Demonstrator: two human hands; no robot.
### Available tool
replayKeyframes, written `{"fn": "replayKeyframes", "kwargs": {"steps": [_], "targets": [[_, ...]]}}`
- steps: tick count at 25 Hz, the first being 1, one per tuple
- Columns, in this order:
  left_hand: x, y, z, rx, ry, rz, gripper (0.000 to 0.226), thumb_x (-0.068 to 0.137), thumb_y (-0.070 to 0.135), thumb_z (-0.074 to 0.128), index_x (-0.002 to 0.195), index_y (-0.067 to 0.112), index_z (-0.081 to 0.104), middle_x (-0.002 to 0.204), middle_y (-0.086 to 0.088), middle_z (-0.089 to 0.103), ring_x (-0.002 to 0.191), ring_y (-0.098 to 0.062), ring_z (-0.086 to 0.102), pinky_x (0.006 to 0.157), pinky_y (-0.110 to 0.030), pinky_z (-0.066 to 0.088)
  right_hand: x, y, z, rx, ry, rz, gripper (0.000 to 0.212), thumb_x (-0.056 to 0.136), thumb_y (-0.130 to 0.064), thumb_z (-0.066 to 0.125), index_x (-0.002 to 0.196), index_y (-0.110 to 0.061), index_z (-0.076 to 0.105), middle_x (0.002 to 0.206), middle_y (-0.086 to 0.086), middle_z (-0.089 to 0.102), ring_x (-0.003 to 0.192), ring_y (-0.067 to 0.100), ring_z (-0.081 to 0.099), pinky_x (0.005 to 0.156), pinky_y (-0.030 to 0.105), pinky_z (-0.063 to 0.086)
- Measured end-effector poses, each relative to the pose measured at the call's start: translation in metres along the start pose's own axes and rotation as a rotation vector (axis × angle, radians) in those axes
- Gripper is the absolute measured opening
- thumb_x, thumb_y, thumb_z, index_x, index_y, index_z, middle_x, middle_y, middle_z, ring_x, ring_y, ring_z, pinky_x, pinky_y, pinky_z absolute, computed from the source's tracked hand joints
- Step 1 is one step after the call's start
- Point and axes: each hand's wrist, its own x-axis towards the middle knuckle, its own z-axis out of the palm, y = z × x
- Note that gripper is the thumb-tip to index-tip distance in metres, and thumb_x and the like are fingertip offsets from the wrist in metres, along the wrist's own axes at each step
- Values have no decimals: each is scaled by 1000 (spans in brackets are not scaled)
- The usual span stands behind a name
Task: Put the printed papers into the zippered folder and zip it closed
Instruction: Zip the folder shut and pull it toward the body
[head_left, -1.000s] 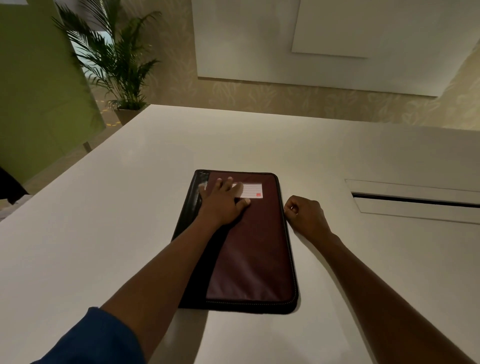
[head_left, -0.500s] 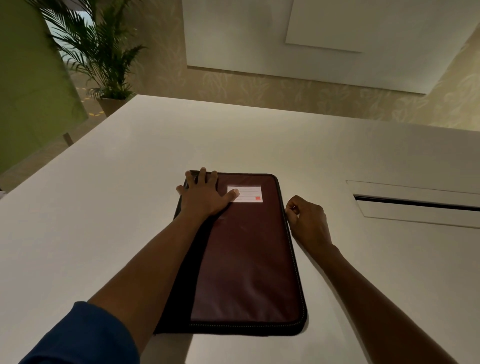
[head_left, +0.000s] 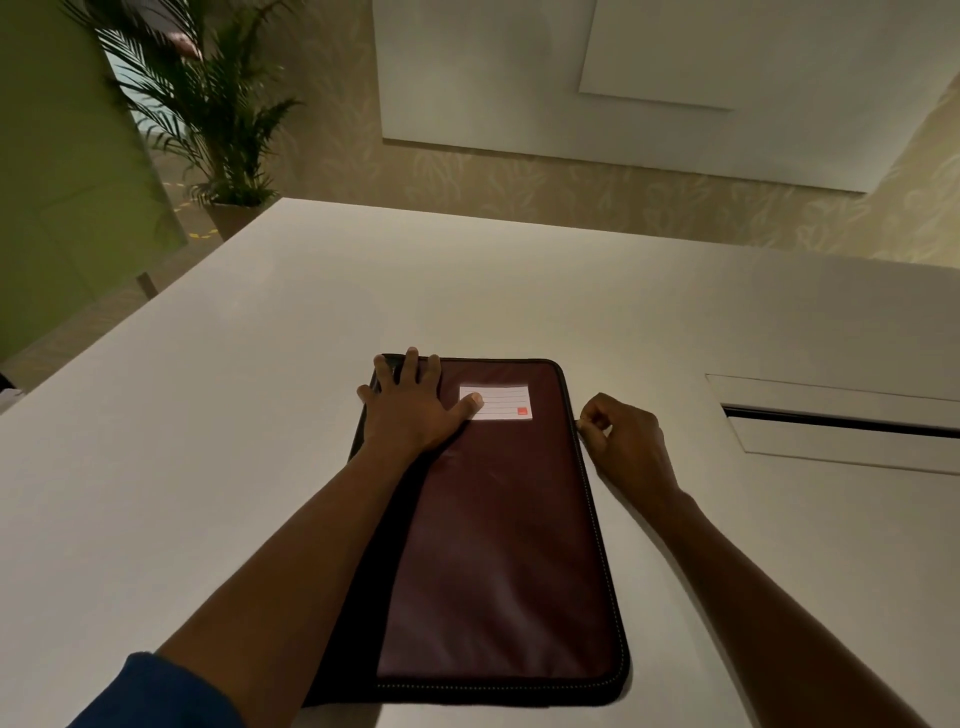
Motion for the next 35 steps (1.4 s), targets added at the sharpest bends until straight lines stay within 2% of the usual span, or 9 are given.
{"fn": "replayKeyframes", "kwargs": {"steps": [4,10,13,17,20,23,28,35], "targets": [[-3,0,-1,4,-8,38,99,78,89,18,157,29,12,166,-1,3,149,-42,-7,112,-67,13,-16,1,1,-33,31,18,19,86,-17,59,69,-22,51,59,-6,57,54,10,55,51,31,46],[-5,0,-2,2,-4,30,99,77,89,17,156,30,13,166,1,4,150,-41,-6,111,-67,14,-2,-7,-2,-13,-10,-3,17,86,-12,55,71,-19,52,64,-4,57,61,15,55,58,37,47],[-5,2,-2,-6,-20,9,99,77,89,18,157,31,11,166,1,3,150,-41,-8,111,-69,13,-11,-3,-6,2,-50,-45,16,89,-14,59,74,-19,55,67,-5,59,64,11,55,61,33,46],[-5,3,-3,-2,-30,-4,98,77,89,18,157,32,10,166,2,0,150,-40,-10,111,-69,13,-36,0,-9,16,-69,-72,19,89,-14,60,73,-22,54,66,-7,57,62,9,54,57,27,43],[-6,3,-4,-7,-25,3,97,78,88,18,157,32,11,166,2,1,150,-40,-8,111,-69,13,-42,-2,-9,-4,-32,-33,21,89,-13,59,71,-21,51,64,-6,55,60,10,53,55,30,44],[-7,2,-5,-7,-28,12,96,79,88,19,157,32,11,166,2,2,150,-40,-8,112,-68,12,-31,-9,-8,-31,2,14,21,89,-12,59,71,-17,51,63,-5,55,60,15,54,56,36,46],[-7,2,-5,-1,-25,18,95,79,87,19,156,32,12,166,2,3,150,-40,-7,112,-67,12,-3,-12,-3,-32,31,77,19,89,-12,59,71,-13,51,64,1,57,61,22,56,56,37,47],[-6,0,-1,-1,2,37,91,79,86,18,155,36,15,166,3,7,150,-39,-6,112,-66,15,56,-3,8,-35,-19,135,15,88,-16,58,74,-18,55,65,-2,58,61,19,54,51,26,35]]}}
